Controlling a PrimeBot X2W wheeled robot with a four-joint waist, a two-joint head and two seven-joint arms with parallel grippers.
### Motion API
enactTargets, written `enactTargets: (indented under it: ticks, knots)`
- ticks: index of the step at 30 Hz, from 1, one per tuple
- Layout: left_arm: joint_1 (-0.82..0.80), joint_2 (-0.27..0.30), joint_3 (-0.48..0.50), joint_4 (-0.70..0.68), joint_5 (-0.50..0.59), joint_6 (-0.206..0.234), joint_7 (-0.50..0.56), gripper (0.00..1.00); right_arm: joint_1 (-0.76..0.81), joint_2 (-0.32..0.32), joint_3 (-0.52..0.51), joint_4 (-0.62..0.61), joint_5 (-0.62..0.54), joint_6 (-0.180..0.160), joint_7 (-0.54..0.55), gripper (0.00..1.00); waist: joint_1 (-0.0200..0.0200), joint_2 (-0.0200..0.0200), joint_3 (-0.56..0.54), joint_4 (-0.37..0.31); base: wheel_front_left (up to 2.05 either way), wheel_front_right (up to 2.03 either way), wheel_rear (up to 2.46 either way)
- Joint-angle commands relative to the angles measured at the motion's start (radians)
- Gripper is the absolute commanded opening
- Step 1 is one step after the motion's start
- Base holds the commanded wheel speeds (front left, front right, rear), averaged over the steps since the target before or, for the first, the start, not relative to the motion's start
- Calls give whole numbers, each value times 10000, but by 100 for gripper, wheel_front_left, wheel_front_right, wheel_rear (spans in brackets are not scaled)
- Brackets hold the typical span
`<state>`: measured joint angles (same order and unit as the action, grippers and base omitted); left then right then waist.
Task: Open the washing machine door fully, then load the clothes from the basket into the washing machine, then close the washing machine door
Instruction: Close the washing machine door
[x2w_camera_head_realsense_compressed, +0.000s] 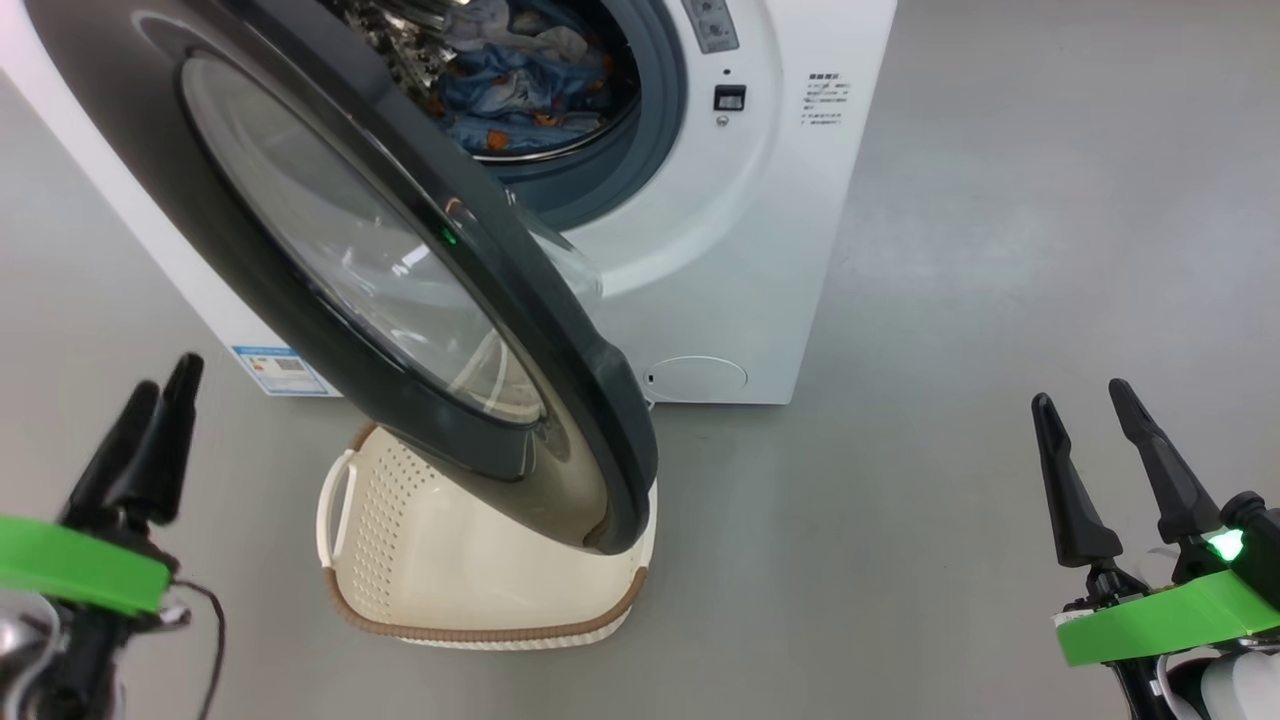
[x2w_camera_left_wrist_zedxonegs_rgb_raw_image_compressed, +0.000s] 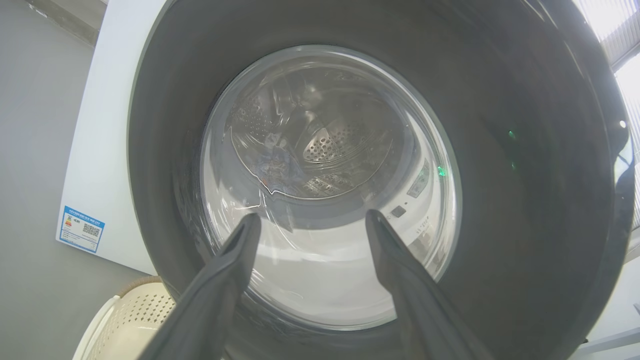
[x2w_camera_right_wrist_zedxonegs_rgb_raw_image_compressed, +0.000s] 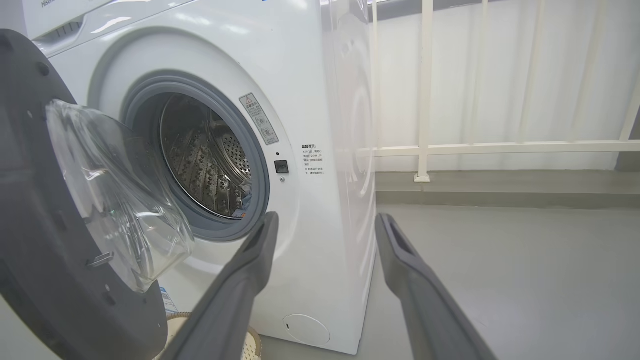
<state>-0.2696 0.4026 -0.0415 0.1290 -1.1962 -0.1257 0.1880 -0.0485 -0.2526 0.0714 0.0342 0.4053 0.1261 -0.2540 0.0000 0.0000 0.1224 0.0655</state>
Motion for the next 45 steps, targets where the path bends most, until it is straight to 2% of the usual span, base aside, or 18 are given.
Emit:
enactTargets:
  ticks: [1, 10, 14, 17, 20, 21, 26, 27, 34, 40, 45]
  knots:
    - [-101, 548, 293, -177, 197, -49, -302, 100, 20, -189, 213, -253, -53, 46, -78, 100, 0, 0, 26, 28, 0, 0, 0]
    - [558, 747, -1151, 541, 1035, -49, -3494, 100, -26, -202, 205, -231, -39, 46, -78, 100, 0, 0, 79, 225, 0, 0, 0]
    - [740, 697, -1608, 1078, 1674, -49, -4309, 100, -51, -199, 252, -214, -41, 46, -78, 100, 0, 0, 77, 305, 0, 0, 0]
    - [852, 480, -1756, 1432, 2377, -49, -4471, 100, -59, -220, 269, -203, -29, 46, -78, 100, 0, 0, 61, 370, 0, 0, 0]
    - [976, -18, -1202, 1509, 3293, -49, -4491, 100, -52, -248, 270, -197, -17, 46, -78, 100, 0, 0, 48, 438, 0, 0, 0]
    - [1146, -338, -886, 1442, 4046, -49, -4493, 100, -44, -267, 268, -196, -9, 46, -78, 100, 0, 0, 38, 484, 0, 0, 0]
    - [1577, -1042, -113, 1147, 5860, -50, -4495, 100, -65, -292, 297, -174, 1, 46, -78, 100, 0, 0, 8, 551, 0, 0, 0]
    - [1577, -1042, -113, 1147, 5860, -50, -4495, 100, -65, -292, 297, -174, 1, 46, -78, 100, 0, 0, 8, 551, 0, 0, 0]
    - [2094, -1776, 684, 917, 7792, -50, -4496, 100, -76, -262, 363, -163, -9, 46, -78, 100, 0, 0, -21, 573, 0, 0, 0]
    - [2384, -2124, 1019, 901, 8653, -50, -4497, 100, -85, -260, 432, -151, 13, 46, -78, 100, 0, 0, -42, 538, 0, 0, 0]
    - [2375, -2201, 1039, 907, 8670, -50, -4497, 100, -80, -277, 411, -154, 22, 46, -78, 100, 0, 0, -16, 556, 0, 0, 0]
